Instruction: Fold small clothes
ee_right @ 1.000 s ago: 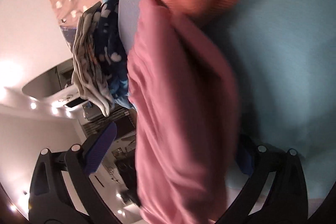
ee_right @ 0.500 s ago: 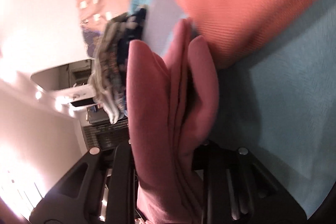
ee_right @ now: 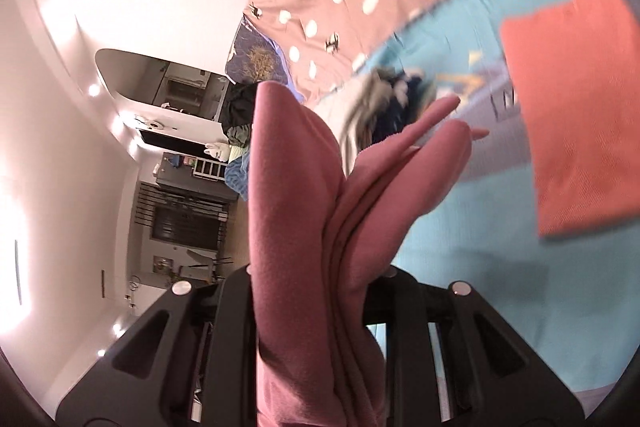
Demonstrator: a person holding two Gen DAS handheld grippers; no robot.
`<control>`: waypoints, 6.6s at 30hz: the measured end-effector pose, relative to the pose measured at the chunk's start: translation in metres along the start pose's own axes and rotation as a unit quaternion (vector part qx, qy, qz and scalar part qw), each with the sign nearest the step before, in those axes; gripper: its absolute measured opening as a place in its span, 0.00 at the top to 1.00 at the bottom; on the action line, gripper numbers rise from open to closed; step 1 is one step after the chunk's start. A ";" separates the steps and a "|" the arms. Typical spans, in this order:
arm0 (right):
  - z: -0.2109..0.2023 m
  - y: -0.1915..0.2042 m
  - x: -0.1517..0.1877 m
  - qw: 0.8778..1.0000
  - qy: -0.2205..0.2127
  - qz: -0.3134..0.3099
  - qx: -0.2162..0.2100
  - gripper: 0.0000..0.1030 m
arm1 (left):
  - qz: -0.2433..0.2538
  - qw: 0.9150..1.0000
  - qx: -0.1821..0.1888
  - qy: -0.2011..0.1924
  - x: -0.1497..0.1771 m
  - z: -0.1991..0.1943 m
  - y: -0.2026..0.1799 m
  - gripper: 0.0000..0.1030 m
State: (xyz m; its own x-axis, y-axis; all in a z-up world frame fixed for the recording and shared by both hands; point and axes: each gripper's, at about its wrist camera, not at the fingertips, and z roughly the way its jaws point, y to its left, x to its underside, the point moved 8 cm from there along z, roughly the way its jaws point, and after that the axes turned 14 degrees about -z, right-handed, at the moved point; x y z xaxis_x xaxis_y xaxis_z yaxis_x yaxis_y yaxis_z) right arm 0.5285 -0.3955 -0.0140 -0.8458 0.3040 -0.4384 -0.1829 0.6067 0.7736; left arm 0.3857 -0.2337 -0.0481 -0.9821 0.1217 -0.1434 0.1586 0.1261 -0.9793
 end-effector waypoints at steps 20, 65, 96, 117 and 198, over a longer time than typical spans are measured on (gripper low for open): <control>-0.068 -0.191 -0.123 0.989 0.003 0.032 0.147 0.80 | -0.046 0.998 0.023 0.020 -0.131 0.193 0.082 0.91; -0.070 -0.196 -0.085 0.991 -0.031 0.033 0.125 0.82 | -0.061 0.996 0.059 0.039 -0.147 0.193 0.086 0.90; -0.061 -0.251 -0.025 0.991 -0.001 0.116 -0.063 0.14 | -0.225 0.963 0.141 0.039 -0.181 0.209 0.148 0.85; -0.043 -0.198 0.008 0.998 0.015 0.029 -0.044 0.42 | -0.233 0.958 0.165 0.038 -0.181 0.200 0.138 0.85; -0.148 0.037 0.220 0.807 -0.175 -0.232 0.515 0.05 | 0.233 0.816 -0.477 -0.230 0.026 0.047 -0.013 0.03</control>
State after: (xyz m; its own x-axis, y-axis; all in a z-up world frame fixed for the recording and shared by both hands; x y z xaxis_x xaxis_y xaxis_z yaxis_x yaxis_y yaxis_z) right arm 0.2611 -0.4152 -0.0144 -0.5798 -0.0518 -0.8131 0.2260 0.9486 -0.2216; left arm 0.3535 -0.2780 -0.0456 -0.6927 0.0209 -0.7209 0.3163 0.9072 -0.2775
